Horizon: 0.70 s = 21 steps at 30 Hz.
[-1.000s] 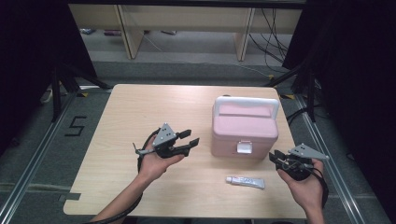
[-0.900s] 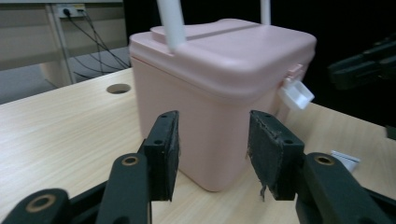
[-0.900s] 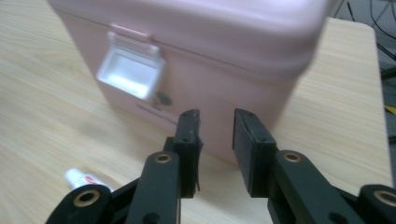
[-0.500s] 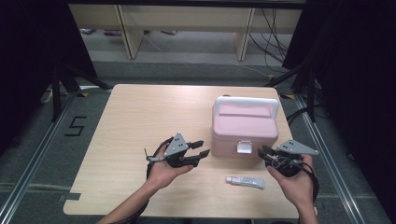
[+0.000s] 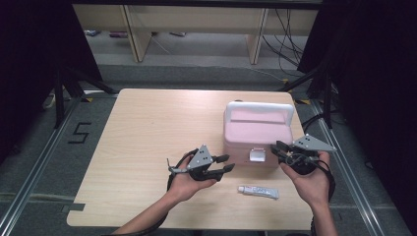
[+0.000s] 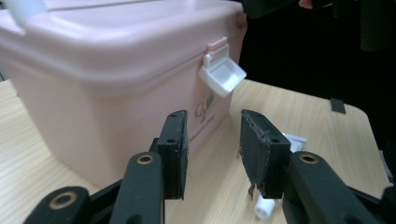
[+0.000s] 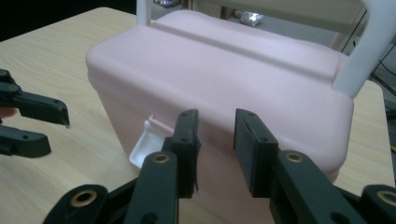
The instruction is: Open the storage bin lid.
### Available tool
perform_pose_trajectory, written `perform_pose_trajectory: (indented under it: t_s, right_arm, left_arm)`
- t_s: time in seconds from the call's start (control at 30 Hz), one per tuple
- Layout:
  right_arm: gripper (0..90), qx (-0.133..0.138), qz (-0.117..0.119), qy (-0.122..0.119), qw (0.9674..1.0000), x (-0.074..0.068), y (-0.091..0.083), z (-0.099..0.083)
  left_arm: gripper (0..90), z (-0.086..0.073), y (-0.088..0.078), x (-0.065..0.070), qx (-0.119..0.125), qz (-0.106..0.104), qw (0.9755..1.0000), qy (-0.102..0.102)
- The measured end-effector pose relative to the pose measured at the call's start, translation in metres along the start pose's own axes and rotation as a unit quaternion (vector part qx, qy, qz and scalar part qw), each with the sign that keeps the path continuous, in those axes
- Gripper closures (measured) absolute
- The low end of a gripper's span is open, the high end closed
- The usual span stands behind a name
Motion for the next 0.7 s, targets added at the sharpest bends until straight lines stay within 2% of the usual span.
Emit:
perform_pose_trajectory:
  t_s: [0.03, 0.07, 0.13, 0.17, 0.2, 0.23, 0.27, 0.33, 0.4, 0.47, 0.5, 0.53, 0.57, 0.63, 0.7]
  right_arm:
    - [70.8, 0.012, -0.005, 0.005, 0.9999, 0.0, 0.002, 0.002]
    - [70.7, 0.003, -0.005, -0.008, 1.0, 0.003, 0.001, 0.003]
    - [70.5, 0.006, -0.011, 0.01, 0.9999, 0.008, 0.001, 0.007]
    - [70.4, 0.013, -0.022, 0.01, 0.9996, 0.016, 0.0, 0.01]
    - [70.1, 0.014, -0.028, 0.035, 0.9989, 0.018, -0.001, 0.013]
    - [69.8, 0.022, -0.035, 0.027, 0.9988, 0.024, -0.001, 0.015]
    - [69.4, 0.015, -0.047, 0.035, 0.9982, 0.03, -0.002, 0.017]
    - [68.4, 0.02, -0.055, 0.074, 0.9956, 0.045, 0.001, 0.022]
    - [68.4, 0.014, -0.06, 0.072, 0.9955, 0.047, 0.001, 0.023]
    - [67.9, 0.02, -0.067, 0.064, 0.9955, 0.056, 0.004, 0.024]
    - [67.1, 0.014, -0.069, 0.084, 0.994, 0.057, 0.005, 0.024]
    - [67.1, 0.014, -0.069, 0.084, 0.994, 0.057, 0.005, 0.024]
    - [66.7, 0.015, -0.076, 0.066, 0.9948, 0.061, 0.006, 0.023]
    - [65.3, 0.009, -0.078, 0.092, 0.9927, 0.062, 0.009, 0.022]
    - [64.3, 0.009, -0.086, 0.074, 0.9935, 0.068, 0.011, 0.019]
  left_arm:
    - [61.5, 0.001, 0.001, 0.0, 0.0, -0.001, 1.0, 0.002]
    - [61.6, 0.001, 0.002, 0.001, 0.0, -0.003, 1.0, 0.0]
    - [62.1, 0.001, 0.006, 0.004, -0.003, -0.009, 0.9999, 0.006]
    - [62.4, 0.001, 0.008, 0.006, -0.002, -0.015, 0.9998, 0.01]
    - [62.8, 0.001, 0.01, 0.007, -0.004, -0.015, 0.9998, 0.011]
    - [63.0, 0.001, 0.014, 0.009, 0.002, -0.023, 0.9997, 0.011]
    - [63.3, 0.001, 0.016, 0.01, 0.001, -0.03, 0.9995, 0.013]
    - [64.1, 0.002, 0.024, 0.012, 0.001, -0.035, 0.9992, 0.018]
    - [64.5, 0.004, 0.027, 0.013, 0.003, -0.037, 0.9992, 0.019]
    - [66.0, 0.007, 0.032, 0.014, 0.005, -0.039, 0.999, 0.024]
    - [67.9, 0.009, 0.034, 0.015, 0.008, -0.04, 0.9988, 0.026]
    - [67.9, 0.01, 0.036, 0.016, 0.006, -0.042, 0.9986, 0.031]
    - [69.0, 0.012, 0.039, 0.016, 0.006, -0.042, 0.9985, 0.034]
    - [71.7, 0.014, 0.043, 0.016, 0.006, -0.043, 0.9982, 0.042]
    - [76.2, 0.015, 0.047, 0.016, 0.005, -0.044, 0.998, 0.046]
Point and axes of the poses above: each handheld gripper's, and its own axes: y roughly forward along the jaws, z roughly out of its top, x roughly to its right, the point moved 2 cm from there along y, roughly forward along the jaws, and after that the axes turned 9 degrees about -y, right-handed, at the moved point
